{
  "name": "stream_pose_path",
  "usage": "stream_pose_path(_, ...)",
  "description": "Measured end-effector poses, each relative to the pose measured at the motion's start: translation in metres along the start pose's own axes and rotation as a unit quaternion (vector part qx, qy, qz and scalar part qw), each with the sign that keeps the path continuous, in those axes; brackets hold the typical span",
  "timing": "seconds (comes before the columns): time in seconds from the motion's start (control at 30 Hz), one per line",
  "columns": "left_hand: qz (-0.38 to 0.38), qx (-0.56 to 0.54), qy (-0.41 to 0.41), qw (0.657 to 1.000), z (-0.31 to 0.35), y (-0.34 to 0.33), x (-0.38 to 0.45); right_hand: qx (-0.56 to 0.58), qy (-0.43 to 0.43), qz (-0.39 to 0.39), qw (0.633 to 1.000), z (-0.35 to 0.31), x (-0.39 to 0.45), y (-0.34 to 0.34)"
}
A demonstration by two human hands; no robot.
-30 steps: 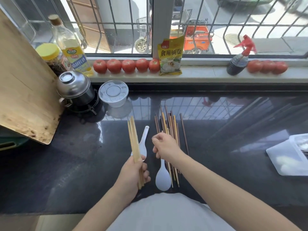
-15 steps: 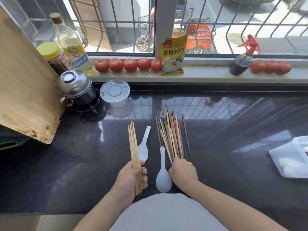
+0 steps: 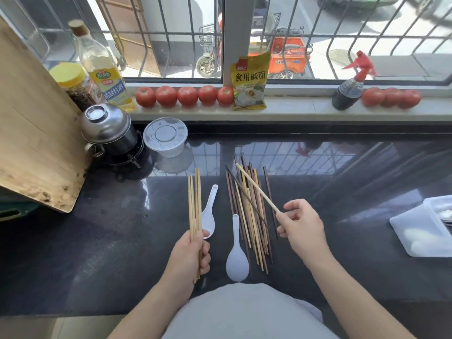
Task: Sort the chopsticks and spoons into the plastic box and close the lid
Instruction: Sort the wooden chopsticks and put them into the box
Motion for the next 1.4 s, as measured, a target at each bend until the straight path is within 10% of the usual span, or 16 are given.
stream_pose_path(0.2, -0.020, 0.211, -0.153, 0.965, 0.022, -0.003, -0.004, -0.222, 0.068, -0.121, 0.965, -0.041, -0.023, 0.001)
stream_pose_path(0.33, -0.107, 0.268, -0.137, 0.948, 0.019, -0.016, -0.009, -0.155, 0.045, -0.252, 0.954, -0.058, -0.039, -0.031)
stream_pose_path(0.47, -0.215, 0.204, -0.069, 0.953, 0.001, -0.028, -0.016, -0.019, 0.008, -0.243, 0.970, -0.063, -0.021, -0.053)
stream_pose_path(0.57, -0.162, 0.179, -0.062, 0.968, -0.004, -0.015, -0.012, 0.086, -0.058, -0.231, 0.967, -0.043, 0.003, -0.071)
stream_pose_path(0.67, -0.057, 0.076, -0.020, 0.995, -0.009, 0.010, 0.000, -0.191, -0.013, -0.099, 0.977, -0.008, 0.030, -0.076)
stream_pose_path(0.77, -0.019, 0.000, 0.005, 1.000, -0.014, 0.023, 0.006, -0.421, 0.050, -0.109, 0.899, 0.019, 0.037, -0.101)
stream_pose_path(0.87, -0.028, -0.057, 0.038, 0.997, -0.016, 0.017, -0.002, -0.442, 0.071, -0.180, 0.876, 0.031, 0.030, -0.126)
stream_pose_path(1.4, -0.062, -0.020, 0.058, 0.996, -0.010, 0.005, -0.009, -0.480, 0.045, -0.043, 0.875, 0.008, 0.028, -0.130)
Point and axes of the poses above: each hand's wrist, its own x-axis towards the middle knuckle, its own y-axis out of the back of the hand, z = x × y, the point moved 7 cm from there along x, towards the middle knuckle, and after that the axes turned 10 degrees about -y, right-handed, at the moved point
